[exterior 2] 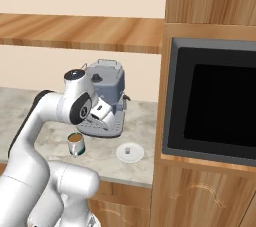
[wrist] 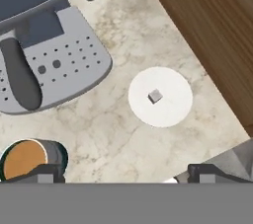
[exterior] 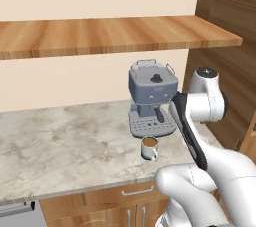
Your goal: Take a sugar cube from the saucer and place it inside the coffee. Then, grab milk from the fridge and place it next to the coffee on the counter to sweeten the coffee.
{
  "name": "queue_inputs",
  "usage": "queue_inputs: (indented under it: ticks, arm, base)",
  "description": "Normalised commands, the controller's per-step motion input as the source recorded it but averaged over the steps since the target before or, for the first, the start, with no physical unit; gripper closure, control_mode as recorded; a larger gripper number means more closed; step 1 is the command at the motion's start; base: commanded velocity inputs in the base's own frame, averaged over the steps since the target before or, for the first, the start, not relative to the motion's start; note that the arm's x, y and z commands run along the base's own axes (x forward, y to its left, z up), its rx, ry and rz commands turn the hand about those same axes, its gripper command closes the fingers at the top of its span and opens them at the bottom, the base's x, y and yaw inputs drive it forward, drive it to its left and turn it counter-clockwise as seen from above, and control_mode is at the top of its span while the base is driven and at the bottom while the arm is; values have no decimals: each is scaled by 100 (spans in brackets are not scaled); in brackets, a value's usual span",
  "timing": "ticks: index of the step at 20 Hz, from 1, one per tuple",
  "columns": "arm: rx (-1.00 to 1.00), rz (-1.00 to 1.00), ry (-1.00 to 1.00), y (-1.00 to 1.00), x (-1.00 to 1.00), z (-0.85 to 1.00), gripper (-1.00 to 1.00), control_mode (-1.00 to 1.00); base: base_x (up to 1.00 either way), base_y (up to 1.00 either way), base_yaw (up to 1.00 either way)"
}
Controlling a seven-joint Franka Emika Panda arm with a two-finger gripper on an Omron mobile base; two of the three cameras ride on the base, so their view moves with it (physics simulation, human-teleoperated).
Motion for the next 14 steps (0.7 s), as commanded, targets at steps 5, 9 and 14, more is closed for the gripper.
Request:
queue_inputs:
  ticks: [5, 9, 14]
  arm:
    - [0, -4, 0, -30, -16, -2, -100, -100]
    - [0, 0, 0, -31, -3, -31, -100, -100]
    - [0, 0, 0, -22, -1, -47, -100, -100]
  base:
    - [0, 0, 0]
    - [0, 0, 0]
    - [0, 0, 0]
